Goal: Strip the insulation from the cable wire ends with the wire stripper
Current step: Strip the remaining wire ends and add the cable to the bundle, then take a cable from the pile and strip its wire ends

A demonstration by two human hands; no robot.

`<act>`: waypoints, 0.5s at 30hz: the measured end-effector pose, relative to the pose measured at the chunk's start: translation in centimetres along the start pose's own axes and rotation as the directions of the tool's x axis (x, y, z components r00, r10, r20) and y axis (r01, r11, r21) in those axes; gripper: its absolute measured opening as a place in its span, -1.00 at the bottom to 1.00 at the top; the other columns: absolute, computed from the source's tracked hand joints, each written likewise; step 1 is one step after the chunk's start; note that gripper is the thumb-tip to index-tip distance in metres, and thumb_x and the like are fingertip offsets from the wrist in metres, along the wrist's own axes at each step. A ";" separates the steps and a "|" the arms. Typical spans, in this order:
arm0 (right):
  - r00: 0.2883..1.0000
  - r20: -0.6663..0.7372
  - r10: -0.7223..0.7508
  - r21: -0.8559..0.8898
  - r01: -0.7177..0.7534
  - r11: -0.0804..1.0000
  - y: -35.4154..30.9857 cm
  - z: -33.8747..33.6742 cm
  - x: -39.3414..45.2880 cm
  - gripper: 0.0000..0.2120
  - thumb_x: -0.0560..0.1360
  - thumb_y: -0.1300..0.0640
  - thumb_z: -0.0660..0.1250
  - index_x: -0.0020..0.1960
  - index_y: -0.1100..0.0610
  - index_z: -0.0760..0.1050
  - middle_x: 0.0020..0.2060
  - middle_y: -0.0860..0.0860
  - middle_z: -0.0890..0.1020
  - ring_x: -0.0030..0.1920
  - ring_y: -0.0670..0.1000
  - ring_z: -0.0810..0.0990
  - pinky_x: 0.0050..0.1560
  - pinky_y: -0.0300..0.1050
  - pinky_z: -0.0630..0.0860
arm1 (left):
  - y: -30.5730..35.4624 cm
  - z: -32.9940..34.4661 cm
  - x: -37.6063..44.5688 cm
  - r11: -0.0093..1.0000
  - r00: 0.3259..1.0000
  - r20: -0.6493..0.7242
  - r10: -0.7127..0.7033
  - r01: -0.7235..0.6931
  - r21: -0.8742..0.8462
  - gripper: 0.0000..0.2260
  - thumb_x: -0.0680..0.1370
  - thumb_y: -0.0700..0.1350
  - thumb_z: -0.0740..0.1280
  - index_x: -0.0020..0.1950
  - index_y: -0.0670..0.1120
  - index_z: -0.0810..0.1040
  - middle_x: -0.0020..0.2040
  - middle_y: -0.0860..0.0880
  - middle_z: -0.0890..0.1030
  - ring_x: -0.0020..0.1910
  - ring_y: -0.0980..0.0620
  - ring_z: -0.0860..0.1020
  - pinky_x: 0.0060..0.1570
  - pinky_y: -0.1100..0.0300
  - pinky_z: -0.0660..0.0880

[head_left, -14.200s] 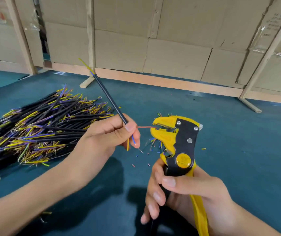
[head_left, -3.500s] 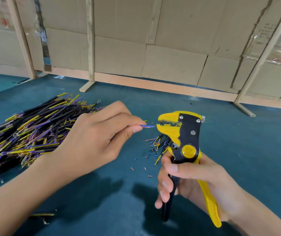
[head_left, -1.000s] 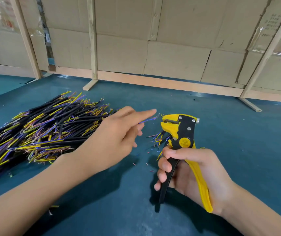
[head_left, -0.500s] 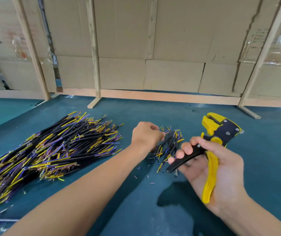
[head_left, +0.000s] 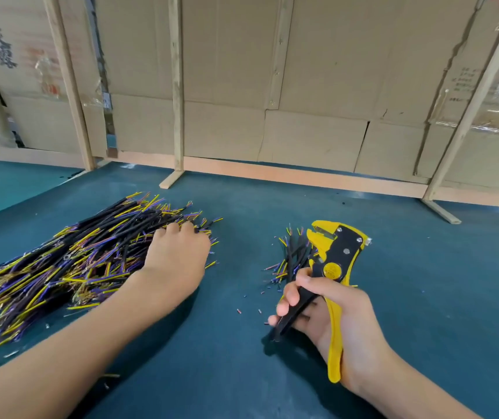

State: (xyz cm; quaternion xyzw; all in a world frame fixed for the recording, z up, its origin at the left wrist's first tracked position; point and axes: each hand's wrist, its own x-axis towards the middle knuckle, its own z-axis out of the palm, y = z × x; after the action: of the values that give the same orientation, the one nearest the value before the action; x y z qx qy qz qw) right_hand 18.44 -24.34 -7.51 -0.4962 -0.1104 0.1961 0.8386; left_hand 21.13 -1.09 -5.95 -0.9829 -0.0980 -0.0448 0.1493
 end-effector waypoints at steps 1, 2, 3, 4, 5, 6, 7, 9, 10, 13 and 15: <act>1.000 0.011 -0.010 -0.004 0.010 1.000 0.0 -0.1 0.1 -0.91 0.37 0.20 0.41 -0.22 0.18 0.50 -0.32 0.18 0.43 -0.33 0.21 0.51 -0.15 0.23 0.59 | -0.1 0.5 -0.2 1.000 0.998 -0.058 0.021 -0.021 0.003 -0.77 0.62 -0.06 0.28 0.26 -0.04 0.49 0.23 -0.09 0.49 0.25 -0.15 0.47 0.16 0.02 0.43; 1.000 0.013 -0.018 -0.003 0.018 1.000 0.0 -0.2 0.1 -0.91 0.37 0.20 0.41 -0.22 0.18 0.50 -0.33 0.18 0.43 -0.33 0.21 0.52 -0.15 0.24 0.59 | -0.4 0.7 -0.2 0.999 0.995 -0.093 0.040 -0.043 -0.027 -0.80 0.62 -0.07 0.29 0.23 -0.04 0.48 0.20 -0.09 0.49 0.23 -0.14 0.49 0.14 0.03 0.44; 1.000 0.008 -0.019 0.005 0.019 1.000 0.0 -0.4 0.2 -0.91 0.38 0.20 0.41 -0.20 0.18 0.50 -0.33 0.18 0.43 -0.33 0.21 0.51 -0.15 0.24 0.59 | -0.7 0.7 -0.1 0.995 0.993 -0.105 0.056 -0.064 -0.079 -0.82 0.62 -0.07 0.30 0.20 -0.05 0.48 0.17 -0.09 0.49 0.21 -0.14 0.50 0.13 0.02 0.45; 1.000 0.008 -0.021 0.009 0.021 1.000 -0.1 -0.5 0.2 -0.90 0.39 0.20 0.40 -0.18 0.19 0.49 -0.32 0.18 0.43 -0.32 0.21 0.51 -0.16 0.23 0.59 | -1.0 0.5 -0.1 0.988 0.993 -0.097 0.064 -0.076 -0.136 -0.84 0.62 -0.06 0.31 0.17 -0.06 0.48 0.15 -0.09 0.49 0.19 -0.15 0.51 0.12 0.01 0.46; 1.000 0.017 -0.024 0.004 0.024 1.000 -0.2 -0.6 0.2 -0.89 0.40 0.20 0.40 -0.17 0.20 0.47 -0.32 0.17 0.43 -0.32 0.22 0.51 -0.16 0.23 0.59 | -1.2 0.4 -0.1 0.982 0.995 -0.082 0.058 -0.072 -0.172 -0.86 0.62 -0.06 0.31 0.15 -0.06 0.49 0.13 -0.09 0.50 0.18 -0.15 0.51 0.12 0.01 0.46; 0.999 0.031 -0.028 0.000 0.028 1.000 -0.2 -0.7 0.2 -0.89 0.41 0.20 0.39 -0.17 0.20 0.46 -0.32 0.17 0.43 -0.31 0.22 0.51 -0.15 0.23 0.59 | -1.4 0.2 -0.2 0.983 0.996 -0.080 0.047 -0.061 -0.176 -0.88 0.62 -0.05 0.31 0.12 -0.04 0.50 0.13 -0.07 0.52 0.18 -0.15 0.52 0.10 0.02 0.45; 0.999 0.038 -0.030 -0.001 0.031 1.000 -0.3 -0.7 0.2 -0.89 0.42 0.20 0.38 -0.18 0.20 0.46 -0.32 0.17 0.43 -0.31 0.22 0.51 -0.15 0.23 0.59 | -1.5 -0.1 -0.5 0.987 0.994 -0.098 0.043 -0.058 -0.151 -0.91 0.62 -0.04 0.29 0.10 0.00 0.50 0.12 -0.04 0.55 0.16 -0.13 0.54 0.07 0.04 0.43; 0.999 0.038 -0.023 -0.002 0.023 1.000 -0.2 -0.8 0.3 -0.91 0.41 0.20 0.39 -0.19 0.18 0.49 -0.32 0.17 0.43 -0.32 0.21 0.52 -0.16 0.23 0.59 | -1.6 -0.4 -1.1 0.992 0.981 -0.189 0.043 -0.065 -0.110 -0.96 0.63 -0.05 0.25 0.08 0.05 0.45 0.06 0.03 0.61 0.09 -0.10 0.59 -0.05 0.07 0.36; 0.999 0.038 -0.020 -0.007 0.021 1.000 -0.1 -0.8 0.3 -0.91 0.40 0.20 0.40 -0.19 0.18 0.50 -0.33 0.17 0.43 -0.32 0.21 0.52 -0.16 0.24 0.59 | -1.6 -0.5 -1.4 0.990 0.959 -0.281 0.043 -0.078 -0.115 -0.96 0.64 -0.06 0.24 0.08 0.05 0.43 0.02 0.02 0.62 0.02 -0.11 0.62 -0.12 0.08 0.35; 1.000 0.029 -0.010 -0.005 0.010 1.000 0.1 -0.7 0.3 -0.91 0.37 0.21 0.42 -0.20 0.18 0.51 -0.33 0.19 0.43 -0.32 0.22 0.52 -0.18 0.24 0.59 | -1.3 -1.1 -1.7 0.929 0.785 -0.618 0.037 -0.255 -0.269 -0.94 0.66 -0.13 0.28 0.08 -0.06 0.53 -0.13 -0.05 0.58 -0.24 -0.21 0.58 -0.33 0.02 0.45; 0.999 0.034 -0.020 0.000 0.020 1.000 0.0 -0.7 0.2 -0.91 0.39 0.21 0.40 -0.19 0.19 0.49 -0.33 0.19 0.43 -0.32 0.22 0.52 -0.17 0.24 0.59 | -1.2 -1.6 -1.9 0.808 0.592 -0.799 0.109 -0.521 -0.275 -0.83 0.60 -0.31 0.32 0.11 -0.11 0.63 -0.11 -0.11 0.56 -0.25 -0.18 0.53 -0.33 -0.04 0.51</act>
State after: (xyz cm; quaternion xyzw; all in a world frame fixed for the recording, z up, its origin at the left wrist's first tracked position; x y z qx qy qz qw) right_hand 18.92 -24.82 -7.89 -0.4920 -0.1294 0.1962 0.8383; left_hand 18.97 -0.81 -4.34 -0.8787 0.1694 -0.4410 -0.0683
